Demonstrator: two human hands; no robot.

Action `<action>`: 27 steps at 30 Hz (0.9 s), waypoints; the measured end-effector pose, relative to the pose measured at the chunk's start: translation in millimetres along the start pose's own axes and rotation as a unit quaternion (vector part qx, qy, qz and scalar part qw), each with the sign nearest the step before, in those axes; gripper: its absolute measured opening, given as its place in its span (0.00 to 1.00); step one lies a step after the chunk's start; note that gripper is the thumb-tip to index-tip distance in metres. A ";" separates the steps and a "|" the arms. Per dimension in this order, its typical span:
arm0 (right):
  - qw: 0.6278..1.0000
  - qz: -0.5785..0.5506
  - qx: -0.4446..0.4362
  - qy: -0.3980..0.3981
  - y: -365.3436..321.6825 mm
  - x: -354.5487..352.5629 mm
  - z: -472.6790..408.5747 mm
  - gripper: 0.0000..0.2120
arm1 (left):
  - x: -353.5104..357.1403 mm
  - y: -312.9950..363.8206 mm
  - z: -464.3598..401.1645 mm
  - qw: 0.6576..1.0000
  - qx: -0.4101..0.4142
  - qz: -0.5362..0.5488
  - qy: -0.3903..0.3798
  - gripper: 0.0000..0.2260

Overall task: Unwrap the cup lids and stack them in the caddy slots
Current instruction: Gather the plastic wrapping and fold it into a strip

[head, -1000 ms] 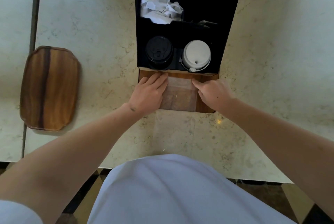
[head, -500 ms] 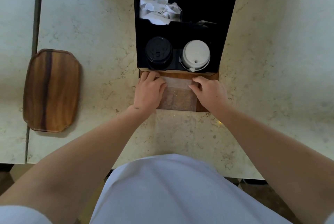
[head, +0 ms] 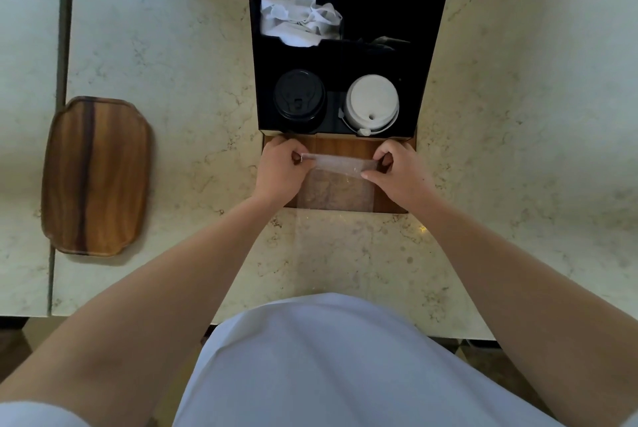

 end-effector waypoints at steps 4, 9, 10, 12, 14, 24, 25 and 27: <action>0.999 0.010 -0.033 0.009 0.3 2.5 2.2 0.10 | -9.4 -4.8 -8.4 0.999 -0.007 0.012 -0.042 0.05; 0.998 0.013 -0.062 -0.015 -3.2 -2.1 4.1 0.12 | -14.4 -6.9 -6.5 0.998 0.029 0.007 -0.063 0.06; 0.997 0.019 -0.072 -0.026 -4.1 -3.3 4.2 0.12 | -14.3 -7.2 -5.7 0.997 0.028 0.008 -0.066 0.06; 0.993 0.035 -0.100 -0.048 -4.8 -3.6 4.9 0.10 | -14.0 -7.9 -3.7 0.997 0.022 0.005 -0.073 0.05; 0.992 0.035 -0.111 -0.056 -4.5 -3.3 4.9 0.05 | -14.2 -8.1 -1.9 0.997 0.025 0.003 -0.075 0.04; 0.995 0.026 -0.090 -0.035 -6.2 -5.1 2.7 0.04 | -16.3 -2.6 -3.2 0.994 0.059 -0.017 -0.095 0.05; 0.995 0.019 -0.088 -0.033 -5.9 -5.6 2.6 0.04 | -16.1 -3.0 -3.5 0.993 0.064 -0.018 -0.093 0.05; 0.996 0.008 -0.089 -0.029 -6.0 -6.0 3.4 0.04 | -17.1 -5.8 -4.2 0.992 0.080 -0.029 -0.090 0.05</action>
Point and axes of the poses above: each hand's wrist, its own z-axis away from the middle knuckle, its own x-axis out of the palm, y = z × x, the point moved 1 cm from there along -z, towards the middle knuckle, and after that the axes turned 14 degrees about y, right-handed, at the moved point
